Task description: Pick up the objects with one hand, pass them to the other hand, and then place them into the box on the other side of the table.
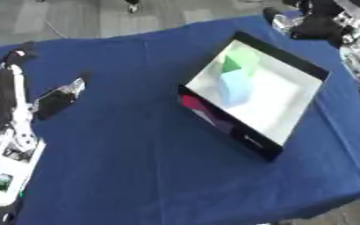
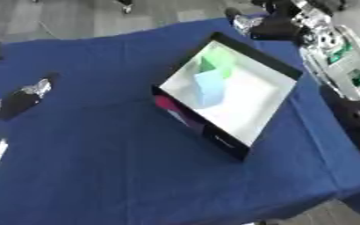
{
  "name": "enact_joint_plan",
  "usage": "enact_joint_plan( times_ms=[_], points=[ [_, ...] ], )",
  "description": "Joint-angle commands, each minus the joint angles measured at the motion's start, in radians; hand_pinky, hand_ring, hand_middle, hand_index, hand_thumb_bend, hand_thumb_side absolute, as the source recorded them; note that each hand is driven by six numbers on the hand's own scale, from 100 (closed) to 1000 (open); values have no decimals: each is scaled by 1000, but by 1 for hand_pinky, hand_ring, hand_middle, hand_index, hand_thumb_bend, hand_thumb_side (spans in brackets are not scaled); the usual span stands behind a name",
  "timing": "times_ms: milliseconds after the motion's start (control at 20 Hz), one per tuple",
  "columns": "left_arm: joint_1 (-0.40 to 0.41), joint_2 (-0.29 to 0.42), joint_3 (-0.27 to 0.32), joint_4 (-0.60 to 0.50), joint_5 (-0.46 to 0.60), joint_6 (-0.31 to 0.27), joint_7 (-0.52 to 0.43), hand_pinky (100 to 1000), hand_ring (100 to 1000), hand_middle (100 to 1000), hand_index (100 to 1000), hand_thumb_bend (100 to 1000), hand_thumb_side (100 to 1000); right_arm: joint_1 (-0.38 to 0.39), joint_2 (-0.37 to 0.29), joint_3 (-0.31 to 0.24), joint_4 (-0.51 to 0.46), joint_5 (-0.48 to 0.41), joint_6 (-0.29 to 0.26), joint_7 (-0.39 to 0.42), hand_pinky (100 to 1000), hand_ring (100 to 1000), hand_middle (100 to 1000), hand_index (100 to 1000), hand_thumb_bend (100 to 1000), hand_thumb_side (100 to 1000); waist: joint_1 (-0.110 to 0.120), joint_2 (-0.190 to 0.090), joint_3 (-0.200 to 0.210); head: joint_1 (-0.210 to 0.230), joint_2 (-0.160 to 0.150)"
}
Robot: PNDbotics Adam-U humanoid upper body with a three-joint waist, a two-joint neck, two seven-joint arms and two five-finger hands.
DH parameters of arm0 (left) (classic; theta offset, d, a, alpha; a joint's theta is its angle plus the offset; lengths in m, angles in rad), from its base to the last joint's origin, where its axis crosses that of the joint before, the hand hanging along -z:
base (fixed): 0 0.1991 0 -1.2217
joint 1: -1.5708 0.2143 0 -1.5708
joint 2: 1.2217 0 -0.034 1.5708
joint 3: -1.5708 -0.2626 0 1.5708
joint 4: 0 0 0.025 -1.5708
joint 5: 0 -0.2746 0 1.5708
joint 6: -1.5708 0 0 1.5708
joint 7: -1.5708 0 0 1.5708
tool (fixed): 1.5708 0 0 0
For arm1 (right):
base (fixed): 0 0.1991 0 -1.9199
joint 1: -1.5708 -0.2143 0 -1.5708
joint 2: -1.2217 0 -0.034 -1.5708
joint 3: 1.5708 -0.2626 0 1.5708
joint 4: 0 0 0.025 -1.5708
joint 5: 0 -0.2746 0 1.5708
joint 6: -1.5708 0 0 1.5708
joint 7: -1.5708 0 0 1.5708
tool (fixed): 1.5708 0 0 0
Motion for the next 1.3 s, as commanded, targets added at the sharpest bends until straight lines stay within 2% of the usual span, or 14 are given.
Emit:
enact_joint_plan(
  times_ms=[50, 600, 1000, 1300],
  points=[
    [-19, 56, 22, -30, 22, 28, -20, 841, 838, 698, 865, 735, 443, -9, -46, -33, -18, -64, 0, 7, 1000, 1000, 907, 997, 277, 181, 10, -32, 2, 27, -2],
    [-15, 231, 88, -80, 126, 140, -149, 849, 848, 706, 866, 740, 468, 23, -70, -71, -24, -116, 1, -16, 1000, 1000, 907, 996, 276, 184, 10, -31, 15, 80, -2],
    [-9, 348, 118, -82, 190, 194, -321, 861, 855, 723, 866, 736, 487, 38, -77, -84, -27, -124, -3, -32, 1000, 1000, 905, 995, 272, 183, 12, -30, 16, 113, -2],
    [-2, 460, 115, -68, 243, 214, -464, 871, 862, 736, 868, 756, 483, 46, -85, -93, -31, -129, -6, -42, 1000, 1000, 903, 992, 269, 184, 14, -28, 14, 151, -2]
  ],
)
